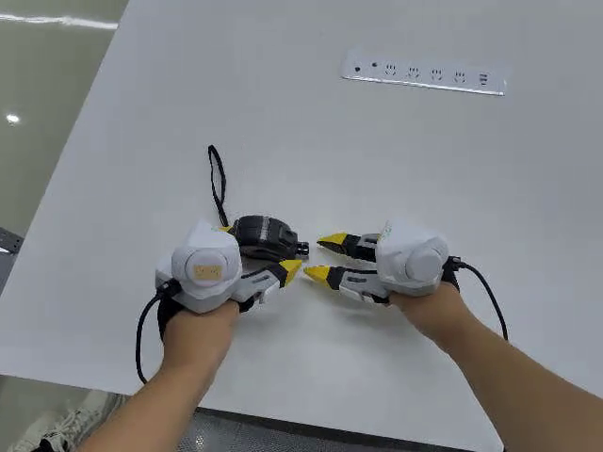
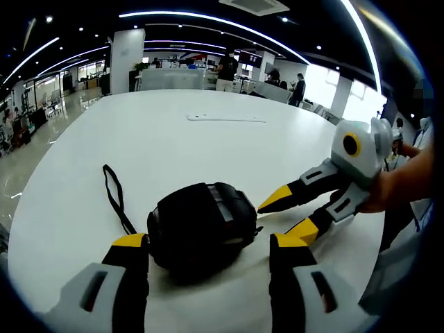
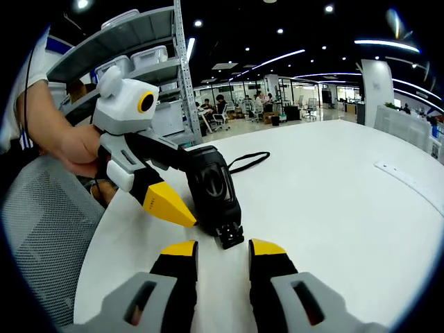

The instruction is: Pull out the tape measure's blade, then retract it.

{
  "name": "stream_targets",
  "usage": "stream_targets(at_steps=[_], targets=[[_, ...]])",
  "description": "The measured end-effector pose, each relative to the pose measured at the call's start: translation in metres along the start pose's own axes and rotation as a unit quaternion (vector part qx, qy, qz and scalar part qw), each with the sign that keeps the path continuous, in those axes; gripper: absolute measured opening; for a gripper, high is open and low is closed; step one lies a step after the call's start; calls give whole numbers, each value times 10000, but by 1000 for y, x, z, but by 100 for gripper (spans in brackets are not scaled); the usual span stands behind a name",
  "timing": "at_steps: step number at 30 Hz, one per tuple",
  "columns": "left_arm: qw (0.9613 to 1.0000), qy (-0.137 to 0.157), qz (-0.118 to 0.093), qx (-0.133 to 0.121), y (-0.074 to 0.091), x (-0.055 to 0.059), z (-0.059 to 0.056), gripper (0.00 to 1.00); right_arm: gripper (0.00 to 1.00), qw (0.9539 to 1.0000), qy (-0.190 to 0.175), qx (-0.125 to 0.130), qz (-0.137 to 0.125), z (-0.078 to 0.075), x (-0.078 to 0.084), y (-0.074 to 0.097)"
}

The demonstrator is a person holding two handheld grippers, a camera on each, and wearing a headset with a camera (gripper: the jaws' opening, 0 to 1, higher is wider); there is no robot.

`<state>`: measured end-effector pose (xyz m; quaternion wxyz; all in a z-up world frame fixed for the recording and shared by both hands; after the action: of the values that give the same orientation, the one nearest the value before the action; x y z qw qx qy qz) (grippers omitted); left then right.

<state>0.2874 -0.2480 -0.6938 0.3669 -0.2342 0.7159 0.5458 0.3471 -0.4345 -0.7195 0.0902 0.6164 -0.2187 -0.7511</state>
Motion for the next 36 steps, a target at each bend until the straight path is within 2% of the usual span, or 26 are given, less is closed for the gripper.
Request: stream_targets(at_steps=[7, 15, 16, 21, 28, 36], targets=[[9996, -90, -59, 265, 6, 3, -1, 70, 29, 9995, -56, 295, -83, 4, -1, 14], [9989, -144, -85, 430, 16, 5, 2, 68, 32, 9981, -159, 587, -116, 14, 1, 31], [9988, -184, -82, 449, 18, 6, 3, 68, 33, 9972, -221, 690, -158, 15, 0, 35], [9981, -335, -90, 517, 25, 7, 4, 69, 35, 9959, -314, 811, -235, 20, 0, 44], [9972, -365, -111, 637, 33, 9, 5, 69, 37, 9951, -383, 897, -166, 29, 4, 56], [9966, -339, -92, 739, 42, 12, 6, 69, 38, 9937, -409, 1029, -161, 31, 7, 75]])
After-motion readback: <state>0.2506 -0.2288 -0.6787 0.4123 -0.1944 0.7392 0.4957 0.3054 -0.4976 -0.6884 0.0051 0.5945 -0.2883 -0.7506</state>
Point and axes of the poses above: the centre of the closed fingertips' face, and the gripper's own axes: y roughly backward along the fingers, z roughly to its left, x roughly out of its underside, the point moved 10 cm from there along y, roughly backward along the fingers
